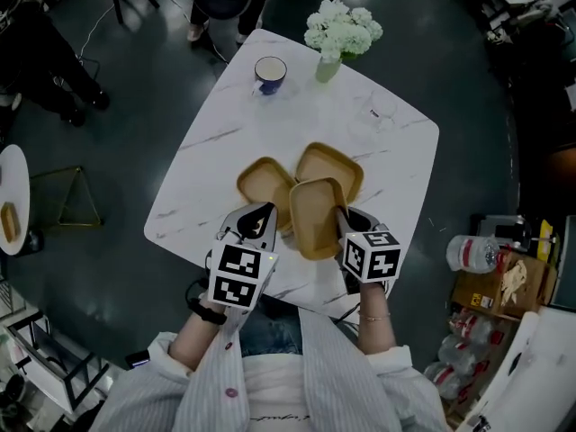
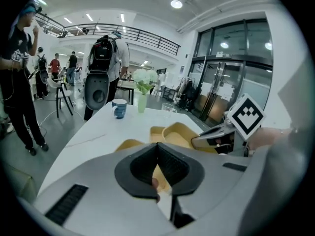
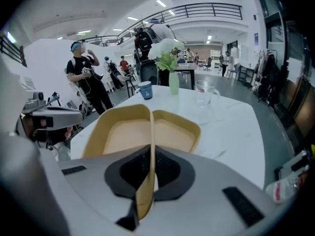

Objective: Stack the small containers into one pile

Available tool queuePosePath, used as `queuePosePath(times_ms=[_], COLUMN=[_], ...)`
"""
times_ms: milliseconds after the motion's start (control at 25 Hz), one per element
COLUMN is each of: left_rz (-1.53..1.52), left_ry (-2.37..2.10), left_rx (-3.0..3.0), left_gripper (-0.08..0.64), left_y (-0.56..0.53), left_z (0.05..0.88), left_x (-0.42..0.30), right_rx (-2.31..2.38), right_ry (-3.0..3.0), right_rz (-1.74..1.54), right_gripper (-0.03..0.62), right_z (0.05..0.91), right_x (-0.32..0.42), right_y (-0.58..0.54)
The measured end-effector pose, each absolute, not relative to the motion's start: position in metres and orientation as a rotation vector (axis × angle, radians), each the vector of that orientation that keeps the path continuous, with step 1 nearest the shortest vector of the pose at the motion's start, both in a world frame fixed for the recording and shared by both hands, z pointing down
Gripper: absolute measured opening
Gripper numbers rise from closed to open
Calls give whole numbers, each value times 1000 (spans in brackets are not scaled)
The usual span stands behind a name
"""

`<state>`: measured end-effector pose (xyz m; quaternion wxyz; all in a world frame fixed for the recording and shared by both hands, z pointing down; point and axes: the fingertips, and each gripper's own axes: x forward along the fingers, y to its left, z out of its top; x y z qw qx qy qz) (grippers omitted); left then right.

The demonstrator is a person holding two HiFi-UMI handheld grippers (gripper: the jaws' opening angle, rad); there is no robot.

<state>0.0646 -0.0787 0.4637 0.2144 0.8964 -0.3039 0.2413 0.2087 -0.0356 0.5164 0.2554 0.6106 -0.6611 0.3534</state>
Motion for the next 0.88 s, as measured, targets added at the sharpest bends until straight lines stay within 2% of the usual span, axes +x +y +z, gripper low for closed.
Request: queuePosePath(times_ms=[400, 880], left_rz=[679, 724], left_ry=[-971, -1003], left_rx=[2375, 2295], left_gripper=[17, 17], left_y=[-104, -114], left_z=[477, 497], left_x=[18, -5], right_rx=[1411, 1193], right_ry=[-1928, -1938], right_rz=[841, 779], right_gripper=[14, 14], right_z=[514, 539], right_x=[146, 125], right_y=[-102, -132])
